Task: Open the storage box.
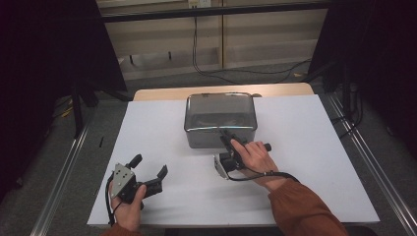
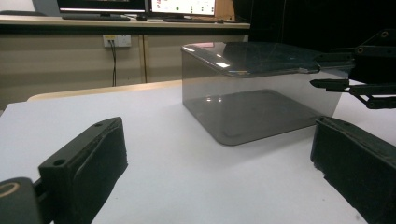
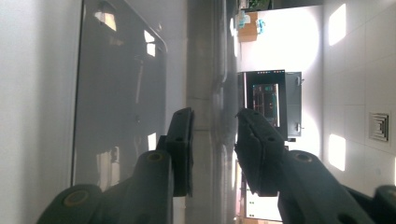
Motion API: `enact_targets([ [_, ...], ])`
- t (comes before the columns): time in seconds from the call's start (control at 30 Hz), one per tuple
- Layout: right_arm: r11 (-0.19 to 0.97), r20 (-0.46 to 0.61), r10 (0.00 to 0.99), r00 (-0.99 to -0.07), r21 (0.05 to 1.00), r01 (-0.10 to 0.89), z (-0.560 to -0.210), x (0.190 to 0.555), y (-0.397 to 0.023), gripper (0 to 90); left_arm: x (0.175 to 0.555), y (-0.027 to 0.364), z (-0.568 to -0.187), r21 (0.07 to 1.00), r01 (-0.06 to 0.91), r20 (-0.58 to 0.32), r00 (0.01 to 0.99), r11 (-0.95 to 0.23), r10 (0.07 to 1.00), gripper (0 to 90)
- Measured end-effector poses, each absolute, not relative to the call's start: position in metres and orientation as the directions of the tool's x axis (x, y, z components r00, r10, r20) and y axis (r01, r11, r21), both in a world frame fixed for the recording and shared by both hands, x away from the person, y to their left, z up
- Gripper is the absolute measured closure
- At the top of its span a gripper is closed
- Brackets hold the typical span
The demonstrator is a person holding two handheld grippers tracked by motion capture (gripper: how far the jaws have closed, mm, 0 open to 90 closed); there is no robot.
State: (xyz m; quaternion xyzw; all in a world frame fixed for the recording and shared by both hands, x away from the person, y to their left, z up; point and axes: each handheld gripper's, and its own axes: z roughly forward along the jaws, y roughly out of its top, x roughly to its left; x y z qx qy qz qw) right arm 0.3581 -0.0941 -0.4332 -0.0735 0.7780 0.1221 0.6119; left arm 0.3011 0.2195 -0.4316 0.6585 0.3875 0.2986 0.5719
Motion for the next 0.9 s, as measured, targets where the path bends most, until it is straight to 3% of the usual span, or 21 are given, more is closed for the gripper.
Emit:
enact_targets([
  [0.47,0.957,-0.972,0.052,-0.230,0.114,-0.266,-0.4332,0.3587,-0.0922,80.1,0.3021,0.2173,-0.4304,0.985,0.168,-0.056,0.539,-0.042,0.840,1.9],
  [0.9,0.954,-0.970,0.060,-0.235,0.125,-0.271,-0.4315,0.3586,-0.0931,80.5,0.3055,0.2147,-0.4313,0.981,0.184,-0.050,0.557,-0.064,0.829,3.8],
])
